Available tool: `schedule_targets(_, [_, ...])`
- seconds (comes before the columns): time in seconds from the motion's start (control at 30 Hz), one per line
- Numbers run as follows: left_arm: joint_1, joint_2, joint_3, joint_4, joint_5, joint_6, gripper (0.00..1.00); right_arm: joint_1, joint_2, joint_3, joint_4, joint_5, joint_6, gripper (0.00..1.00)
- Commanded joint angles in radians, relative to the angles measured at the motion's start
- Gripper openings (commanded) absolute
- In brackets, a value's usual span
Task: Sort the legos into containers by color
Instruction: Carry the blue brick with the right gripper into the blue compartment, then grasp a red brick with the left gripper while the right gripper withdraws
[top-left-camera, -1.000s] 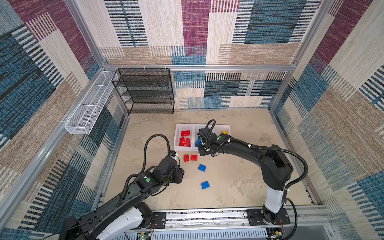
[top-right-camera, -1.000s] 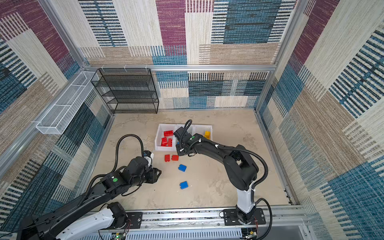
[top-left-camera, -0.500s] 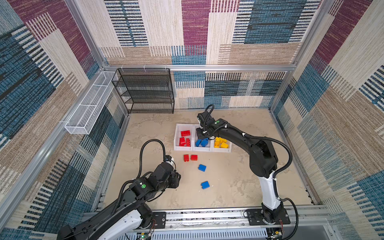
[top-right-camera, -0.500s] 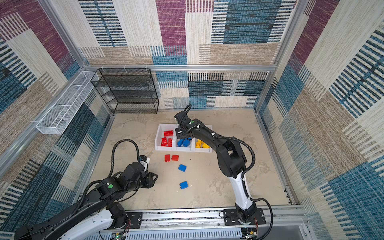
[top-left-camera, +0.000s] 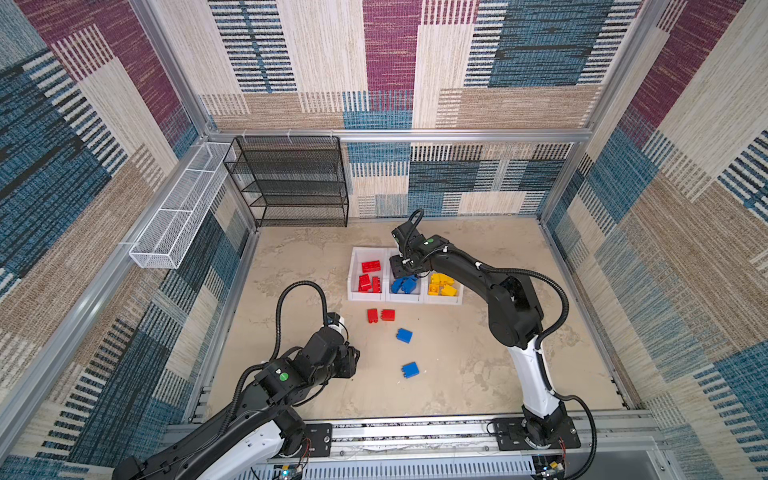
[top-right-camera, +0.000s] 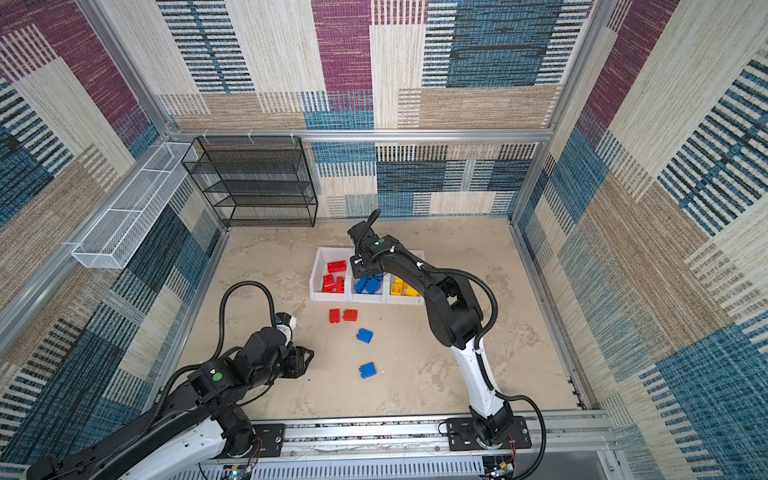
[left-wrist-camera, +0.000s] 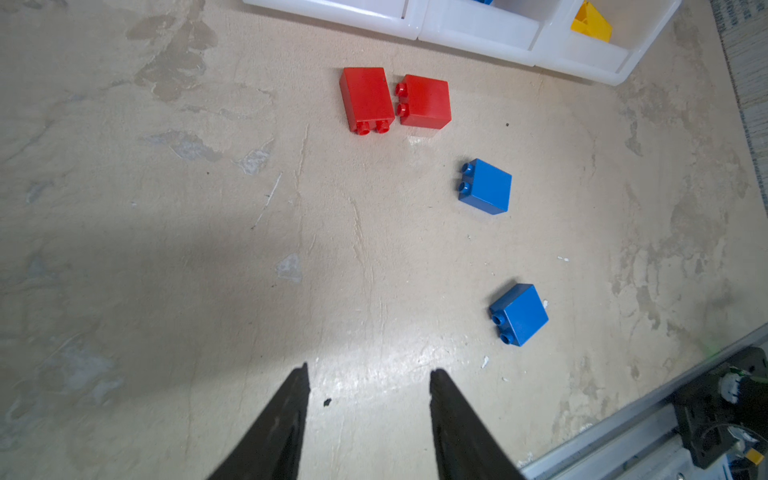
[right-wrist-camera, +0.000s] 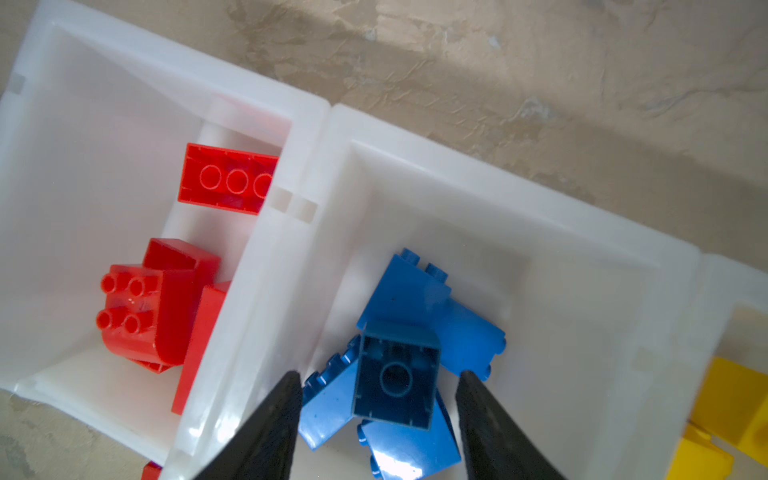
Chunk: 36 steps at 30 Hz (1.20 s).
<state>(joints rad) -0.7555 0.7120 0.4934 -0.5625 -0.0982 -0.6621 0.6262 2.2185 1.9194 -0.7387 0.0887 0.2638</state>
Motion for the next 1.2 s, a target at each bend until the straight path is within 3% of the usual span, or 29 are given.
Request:
schedule_targets(0.0, [-0.001, 0.009, -0.005, 0.005, -0.012, -0.025, 0.51, -0.002, -0.021, 0.006, -0.012, 0.010, 0.002, 0.67])
schedule_targets(0.37, [0.000, 0.045, -0.003, 0.029, -0.032, -0.013, 0.53, -0.002, -0.121, -0.055, -0.012, 0.002, 0.021, 0.71])
schedule_targets(0.63, [0.001, 0.158, 0.033, 0.112, -0.052, 0.026, 0.55, -0.002, -0.335, -0.299, 0.067, -0.043, 0.068, 0.71])
schedule_targets(0.87, [0.013, 0.403, 0.148, 0.158, -0.073, 0.075, 0.57, -0.002, -0.545, -0.532, 0.097, -0.016, 0.124, 0.71])
schedule_targets(1.17, [0.072, 0.756, 0.373, 0.166, -0.033, 0.118, 0.58, -0.002, -0.736, -0.715, 0.108, 0.003, 0.199, 0.71])
